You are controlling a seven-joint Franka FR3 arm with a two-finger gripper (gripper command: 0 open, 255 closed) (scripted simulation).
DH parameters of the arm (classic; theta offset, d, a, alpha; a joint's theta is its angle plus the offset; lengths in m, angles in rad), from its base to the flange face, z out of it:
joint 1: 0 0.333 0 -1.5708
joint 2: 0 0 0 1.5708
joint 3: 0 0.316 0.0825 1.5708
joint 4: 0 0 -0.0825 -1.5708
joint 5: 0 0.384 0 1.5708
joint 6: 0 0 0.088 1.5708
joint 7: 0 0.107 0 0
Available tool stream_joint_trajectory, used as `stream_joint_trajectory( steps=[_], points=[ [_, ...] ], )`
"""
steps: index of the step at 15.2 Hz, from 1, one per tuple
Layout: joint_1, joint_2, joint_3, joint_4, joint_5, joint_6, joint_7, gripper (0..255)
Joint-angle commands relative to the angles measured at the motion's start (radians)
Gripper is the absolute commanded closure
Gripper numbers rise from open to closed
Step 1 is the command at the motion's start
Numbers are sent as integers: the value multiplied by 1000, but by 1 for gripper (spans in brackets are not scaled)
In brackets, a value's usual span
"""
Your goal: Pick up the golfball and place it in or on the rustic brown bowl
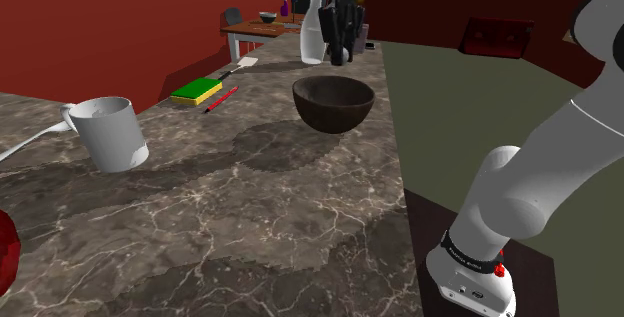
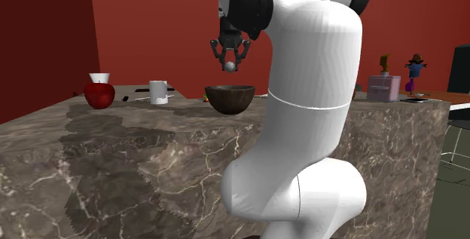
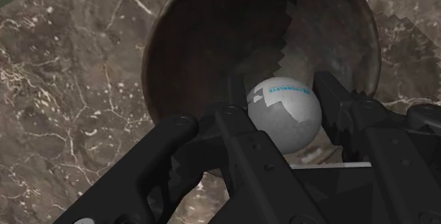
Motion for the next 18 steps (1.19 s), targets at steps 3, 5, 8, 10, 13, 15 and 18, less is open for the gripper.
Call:
stream_joint_trajectory(
  steps=[3, 5, 8, 10, 13, 15, 18],
  points=[
    [1, -27, 0, -82, 3, 56, -6, 255],
    [2, -40, 0, -122, 4, 83, -9, 255],
    [3, -57, 0, -180, 6, 124, -14, 255],
    [3, -59, 0, -190, 7, 131, -15, 255],
    [3, -59, 0, -190, 7, 131, -15, 255],
    [3, -59, 0, -190, 7, 131, -15, 255],
    [3, -59, 0, -190, 7, 131, -15, 0]
  ],
)
